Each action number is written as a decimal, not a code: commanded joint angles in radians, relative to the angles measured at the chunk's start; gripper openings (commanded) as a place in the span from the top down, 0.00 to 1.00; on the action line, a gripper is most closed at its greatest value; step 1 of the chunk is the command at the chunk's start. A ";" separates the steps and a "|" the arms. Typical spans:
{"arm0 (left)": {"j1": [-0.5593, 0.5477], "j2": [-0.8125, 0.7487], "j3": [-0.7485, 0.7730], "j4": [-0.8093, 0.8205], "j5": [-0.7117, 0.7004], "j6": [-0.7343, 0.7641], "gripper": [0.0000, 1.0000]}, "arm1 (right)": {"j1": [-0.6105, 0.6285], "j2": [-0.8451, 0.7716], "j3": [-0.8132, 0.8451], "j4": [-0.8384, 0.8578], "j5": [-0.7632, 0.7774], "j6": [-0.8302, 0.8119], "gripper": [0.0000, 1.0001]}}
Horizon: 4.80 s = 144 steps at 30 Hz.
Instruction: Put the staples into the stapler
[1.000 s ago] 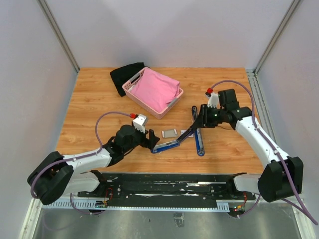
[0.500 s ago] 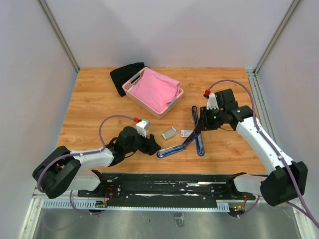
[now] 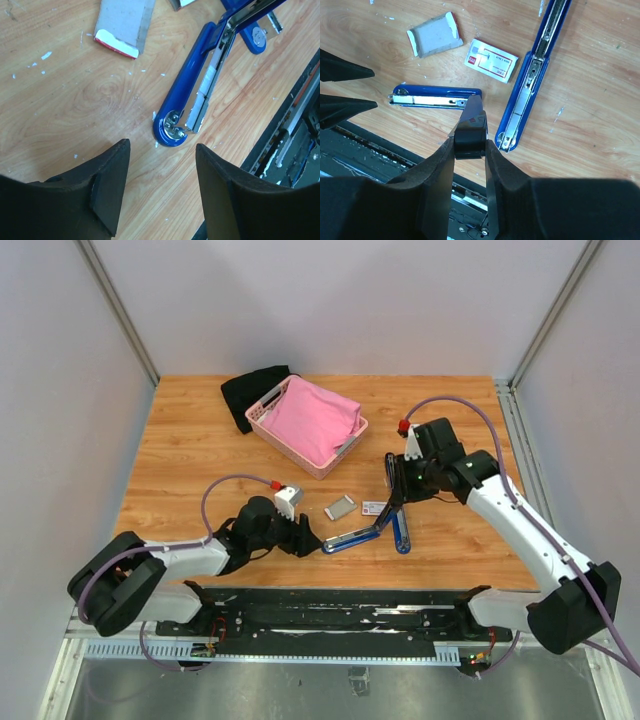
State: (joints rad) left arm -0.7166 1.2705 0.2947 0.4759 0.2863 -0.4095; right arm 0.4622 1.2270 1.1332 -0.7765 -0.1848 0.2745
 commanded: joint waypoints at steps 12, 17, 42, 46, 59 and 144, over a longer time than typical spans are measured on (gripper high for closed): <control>0.001 0.129 0.094 0.015 0.067 0.015 0.50 | 0.135 0.040 0.076 -0.033 0.128 0.076 0.97; -0.008 0.153 0.097 0.015 0.076 0.018 0.52 | 0.236 0.067 0.092 -0.067 0.208 0.150 0.93; -0.037 0.152 0.051 0.015 0.056 0.015 0.66 | 0.492 0.209 0.197 -0.065 0.249 0.275 0.57; -0.037 0.136 0.048 0.015 0.041 0.012 0.65 | 0.492 0.209 0.198 -0.063 0.245 0.277 0.55; -0.037 -0.101 -0.011 -0.083 -0.129 0.039 0.46 | 0.424 0.121 0.172 -0.038 0.314 0.251 0.49; -0.334 -0.216 0.125 -0.160 -0.203 0.075 1.00 | -0.091 -0.108 -0.605 0.619 -0.451 0.504 0.32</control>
State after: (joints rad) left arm -1.0489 1.1091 0.4122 0.2077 0.0895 -0.2943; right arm 0.3836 1.1114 0.5484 -0.2325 -0.5606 0.7338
